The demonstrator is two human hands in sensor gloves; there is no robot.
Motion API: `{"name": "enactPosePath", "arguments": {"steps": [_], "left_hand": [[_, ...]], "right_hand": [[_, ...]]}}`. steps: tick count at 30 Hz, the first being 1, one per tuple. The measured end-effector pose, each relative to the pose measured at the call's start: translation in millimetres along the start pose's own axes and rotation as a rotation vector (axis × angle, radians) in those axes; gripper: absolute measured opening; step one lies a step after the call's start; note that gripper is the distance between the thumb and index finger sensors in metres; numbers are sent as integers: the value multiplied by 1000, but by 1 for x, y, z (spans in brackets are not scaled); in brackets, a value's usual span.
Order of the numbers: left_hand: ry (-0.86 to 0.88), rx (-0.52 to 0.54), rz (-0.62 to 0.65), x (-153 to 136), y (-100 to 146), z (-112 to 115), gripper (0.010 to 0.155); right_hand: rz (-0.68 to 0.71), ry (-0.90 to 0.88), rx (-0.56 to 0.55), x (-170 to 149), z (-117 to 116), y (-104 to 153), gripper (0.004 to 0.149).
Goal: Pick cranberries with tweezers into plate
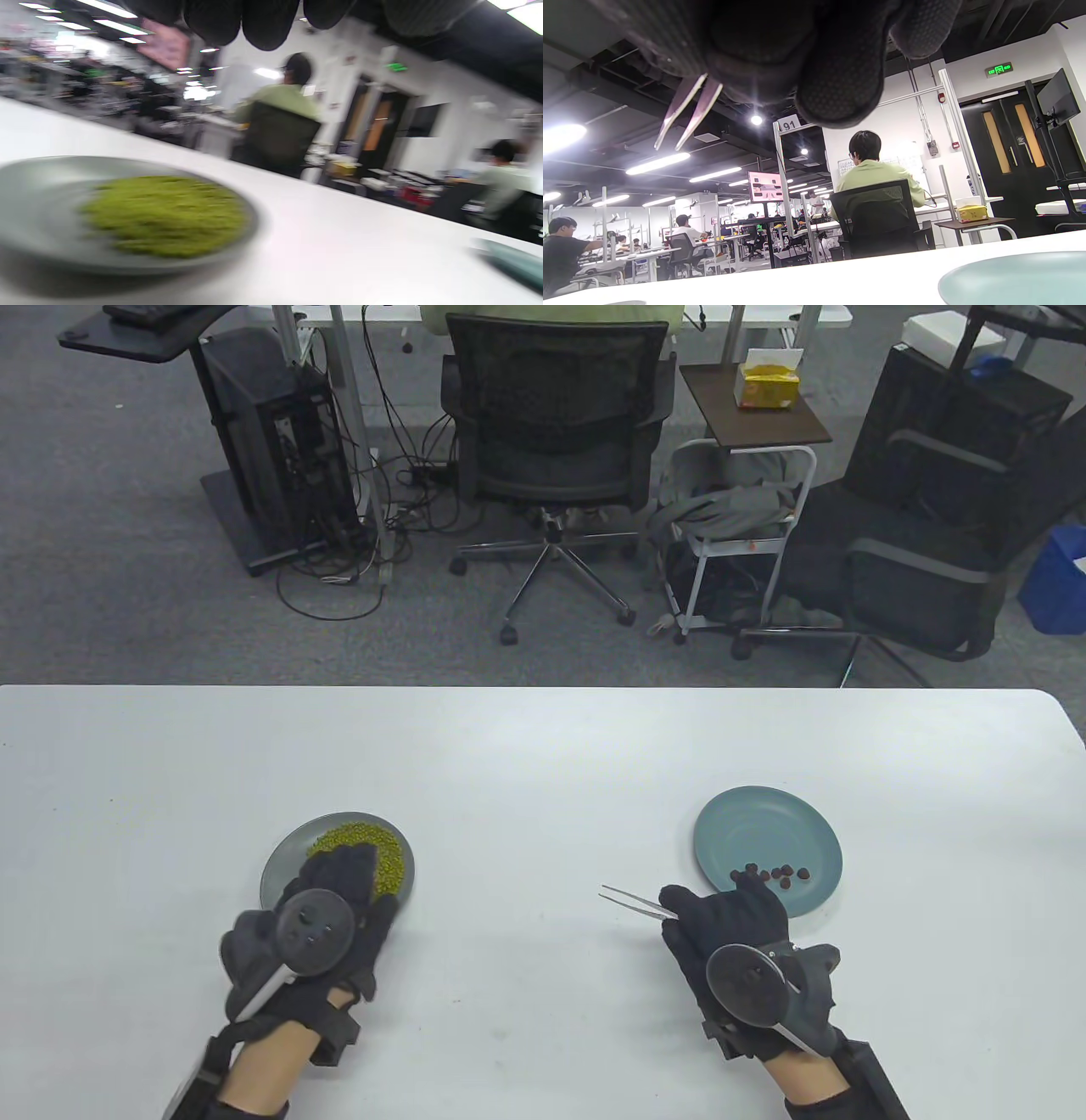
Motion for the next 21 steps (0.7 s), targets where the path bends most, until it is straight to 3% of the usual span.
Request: {"name": "enactPosePath", "arguments": {"steps": [4, 7, 13, 21], "left_hand": [[-151, 58, 193, 66, 13, 6, 74], [-143, 49, 252, 84, 22, 22, 78], [-155, -25, 305, 93, 29, 51, 82], [-130, -37, 310, 91, 29, 58, 82]], "right_hand": [[-19, -12, 0, -4, 0, 0, 47], [-25, -19, 2, -6, 1, 1, 47], [-18, -14, 18, -5, -5, 2, 47], [-6, 0, 45, -2, -13, 3, 47]]}}
Point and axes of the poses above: the tracker on the back of each hand, its own x axis roughly to the thumb side, its own y axis roughly from the fingertips to the wrist, z = x × y, the point moved 5 cm from there along -y, roughly from the wrist to the fingertips, and after that the axes turned 14 degrees about -y, right-handed, at the moved point
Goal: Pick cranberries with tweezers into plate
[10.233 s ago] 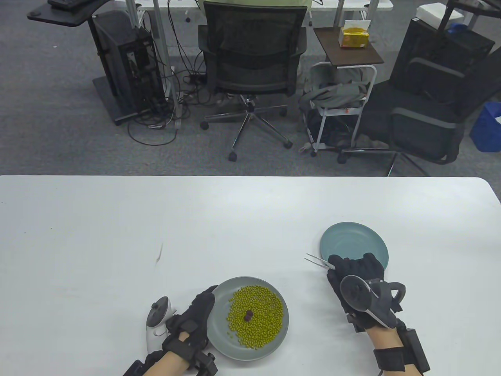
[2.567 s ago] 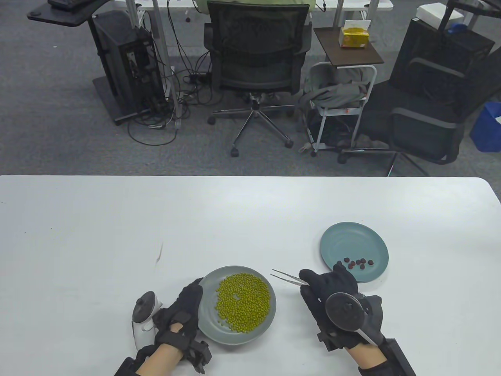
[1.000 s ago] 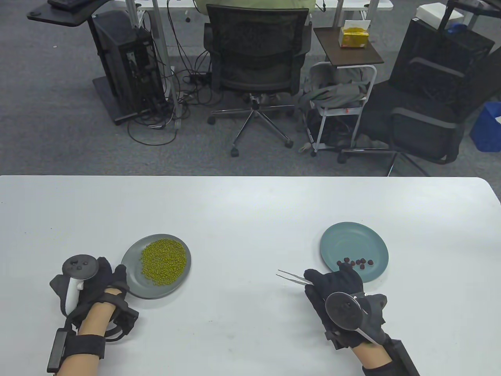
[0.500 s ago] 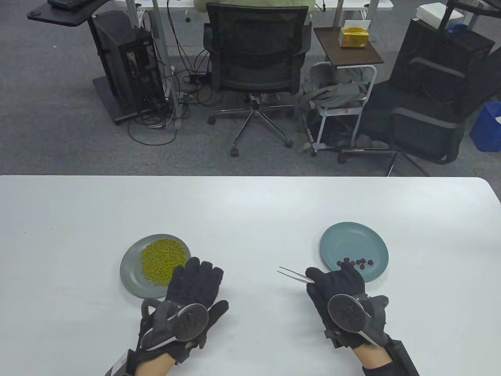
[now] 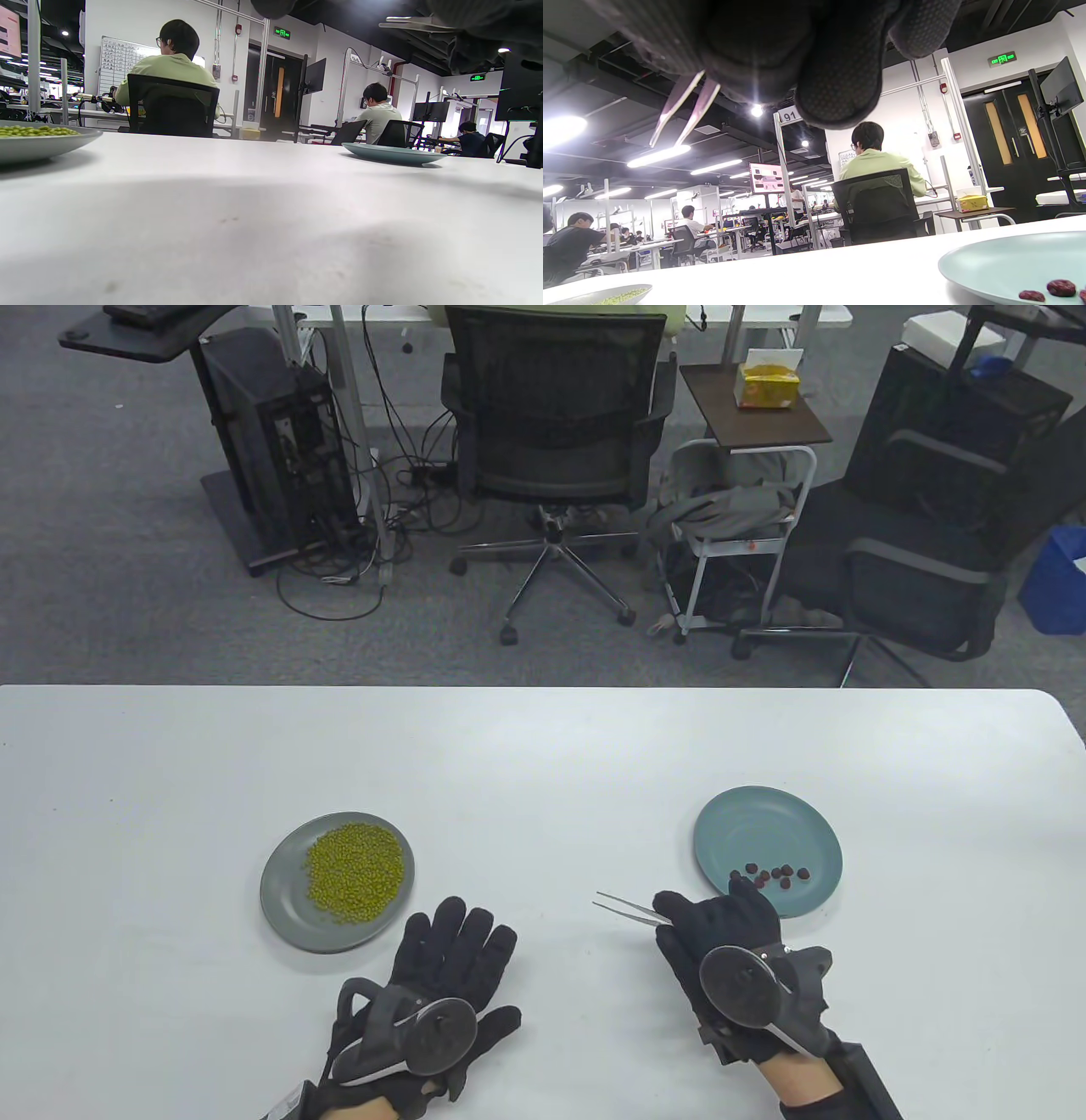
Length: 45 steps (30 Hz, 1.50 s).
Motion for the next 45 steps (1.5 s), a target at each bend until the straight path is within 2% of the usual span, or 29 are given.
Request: {"name": "enactPosePath", "arguments": {"steps": [6, 11, 17, 20, 25, 31, 34, 37, 38, 41, 45], "left_hand": [[16, -9, 13, 2, 1, 2, 82], [23, -3, 10, 0, 2, 1, 82], [41, -7, 9, -2, 2, 3, 82], [57, 16, 11, -5, 4, 0, 82], [70, 11, 6, -9, 6, 0, 82], [74, 8, 14, -7, 6, 1, 82], [74, 5, 19, -7, 6, 1, 83], [91, -5, 18, -9, 5, 4, 83], [110, -14, 19, -9, 4, 6, 83], [130, -18, 20, -10, 3, 9, 82], [134, -19, 5, -12, 2, 11, 83]], "right_hand": [[28, 35, 40, 14, -9, 1, 48], [6, 118, 132, 21, -29, -24, 48], [-79, 283, 246, 17, -73, -74, 48], [-109, 335, 285, 13, -98, -90, 48], [-141, 422, 352, 2, -143, -95, 48], [-71, 620, 361, 4, -168, -95, 47], [-67, 659, 362, 7, -171, -97, 47], [-116, 606, 354, 5, -165, -96, 51], [-117, 529, 307, 8, -153, -92, 51], [-108, 455, 276, 14, -131, -81, 54], [-77, 325, 243, 21, -85, -52, 58]]}}
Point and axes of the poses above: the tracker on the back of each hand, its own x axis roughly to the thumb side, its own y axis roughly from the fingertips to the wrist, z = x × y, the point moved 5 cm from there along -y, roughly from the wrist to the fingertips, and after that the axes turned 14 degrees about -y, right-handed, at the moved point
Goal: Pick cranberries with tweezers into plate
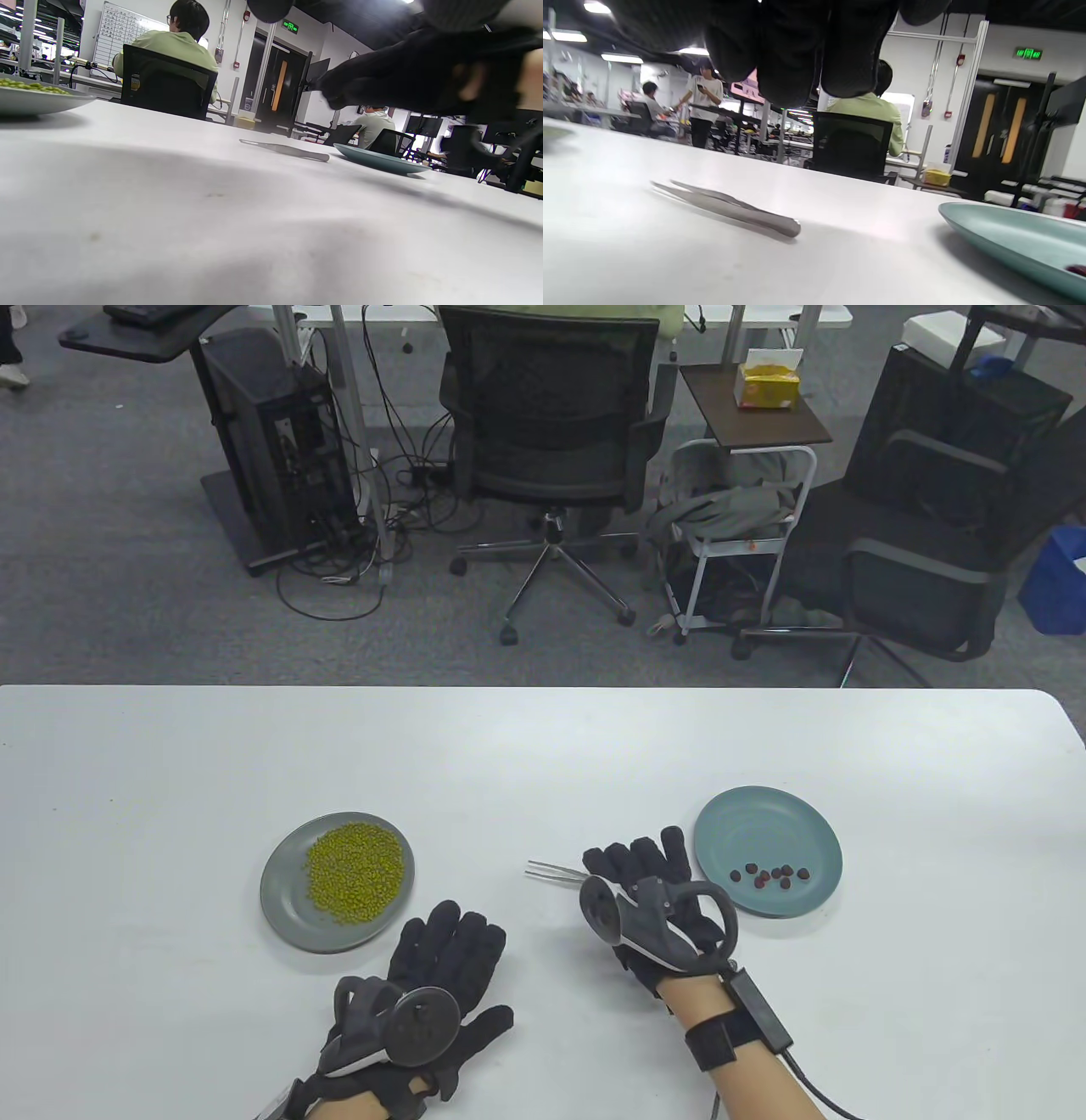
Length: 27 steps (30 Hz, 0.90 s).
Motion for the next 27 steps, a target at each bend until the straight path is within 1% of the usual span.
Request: {"name": "enactPosePath", "arguments": {"steps": [3, 5, 7, 10, 13, 15, 16, 17, 19, 21, 27], "left_hand": [[-55, -5, -10, -1, 1, -1, 83], [-63, 2, -19, -2, 2, -3, 83], [-54, 16, -22, -2, 2, -5, 83], [-84, 24, -17, 0, 3, -5, 84], [-95, 21, -18, 1, 2, -3, 84], [-100, 5, -24, 0, 2, -1, 84], [-106, 7, -24, 1, 2, -1, 84], [-112, 13, -25, 1, 2, -2, 84], [-111, 11, -27, 0, 2, -2, 84], [-110, 13, -27, 0, 2, -2, 85], [-103, 12, -23, 0, 1, -2, 85]], "right_hand": [[35, -113, -46, -13, 26, 32, 64], [53, -137, -74, -19, 36, 48, 68], [71, -177, -79, -24, 41, 69, 69], [98, -196, -68, -26, 36, 89, 73], [116, -205, -65, -24, 23, 95, 75], [127, -202, 16, -19, 16, 95, 78], [156, -217, 15, -16, 16, 96, 78], [157, -204, -1, -14, 16, 96, 78], [162, -166, 19, -13, 15, 95, 78], [152, -157, 4, -13, 15, 93, 78], [136, -191, 11, -16, 12, 86, 78]]}}
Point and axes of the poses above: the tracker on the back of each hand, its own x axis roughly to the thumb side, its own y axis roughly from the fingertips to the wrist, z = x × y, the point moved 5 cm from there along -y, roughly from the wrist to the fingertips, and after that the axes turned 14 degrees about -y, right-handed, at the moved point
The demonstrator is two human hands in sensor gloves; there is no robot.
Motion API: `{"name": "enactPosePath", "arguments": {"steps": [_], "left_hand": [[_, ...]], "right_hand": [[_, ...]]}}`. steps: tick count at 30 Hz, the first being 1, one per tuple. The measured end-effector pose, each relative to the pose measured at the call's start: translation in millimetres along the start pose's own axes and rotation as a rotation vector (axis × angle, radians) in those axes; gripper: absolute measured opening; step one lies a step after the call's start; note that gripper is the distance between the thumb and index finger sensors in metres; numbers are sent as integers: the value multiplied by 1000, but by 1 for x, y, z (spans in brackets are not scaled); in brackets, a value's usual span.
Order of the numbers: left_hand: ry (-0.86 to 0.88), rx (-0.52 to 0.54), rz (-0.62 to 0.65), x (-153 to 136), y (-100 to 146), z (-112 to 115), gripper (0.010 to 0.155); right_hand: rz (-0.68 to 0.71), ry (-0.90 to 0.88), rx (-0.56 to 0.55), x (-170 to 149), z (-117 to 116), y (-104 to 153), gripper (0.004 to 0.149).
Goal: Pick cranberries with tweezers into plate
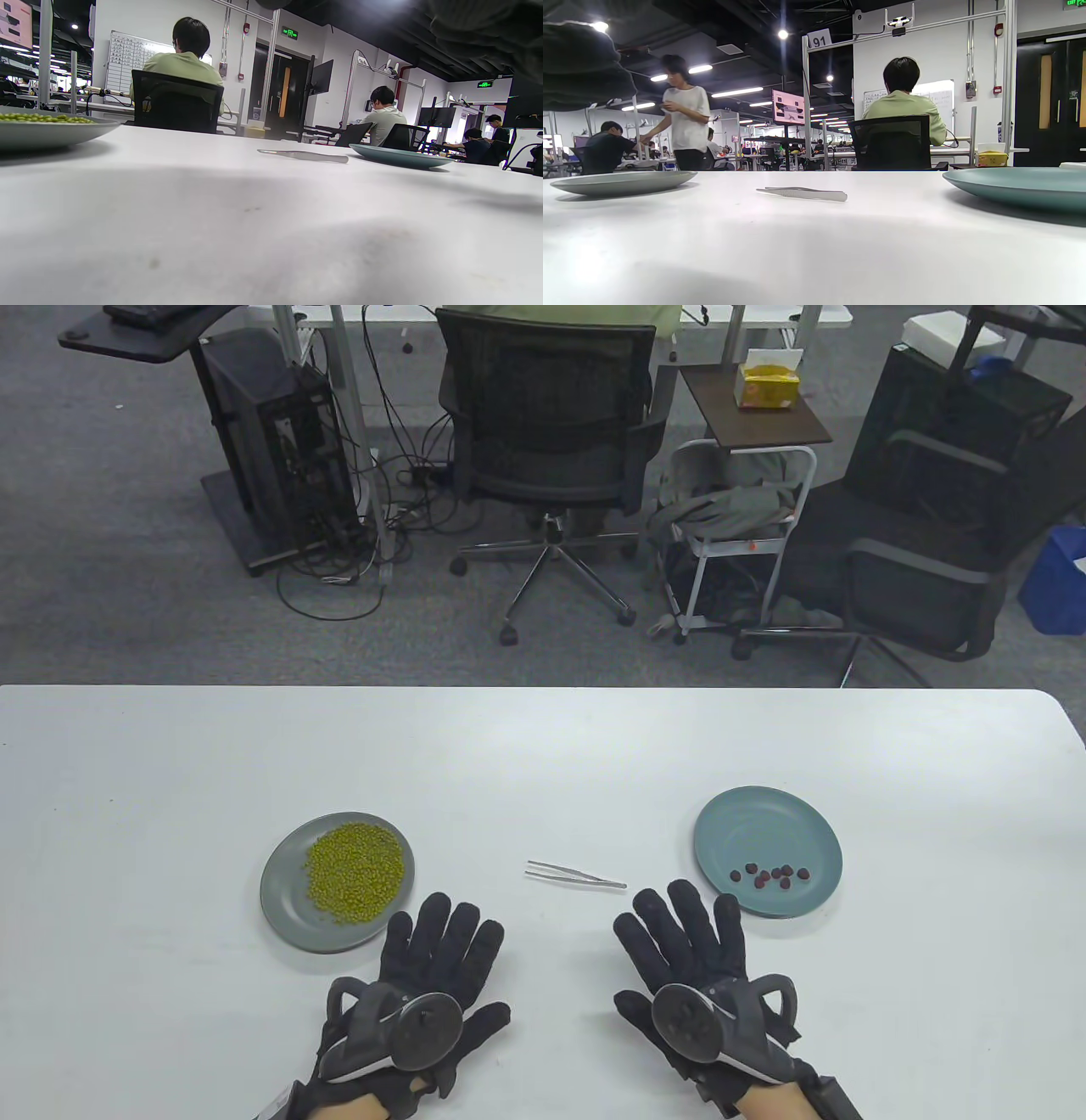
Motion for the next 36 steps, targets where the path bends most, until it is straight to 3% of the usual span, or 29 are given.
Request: {"name": "enactPosePath", "arguments": {"steps": [36], "left_hand": [[24, -7, -3, -5, -1, 2, 84]], "right_hand": [[-28, -48, 3, -10, 6, 2, 79]]}}
Point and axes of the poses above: the tracker on the back of each hand, its own x axis roughly to the thumb side, its own y axis roughly from the fingertips to the wrist, z = x × y, the point moved 5 cm from there along -y, roughly from the wrist to the fingertips, and after that the axes turned 14 degrees about -y, right-handed, at the moved point
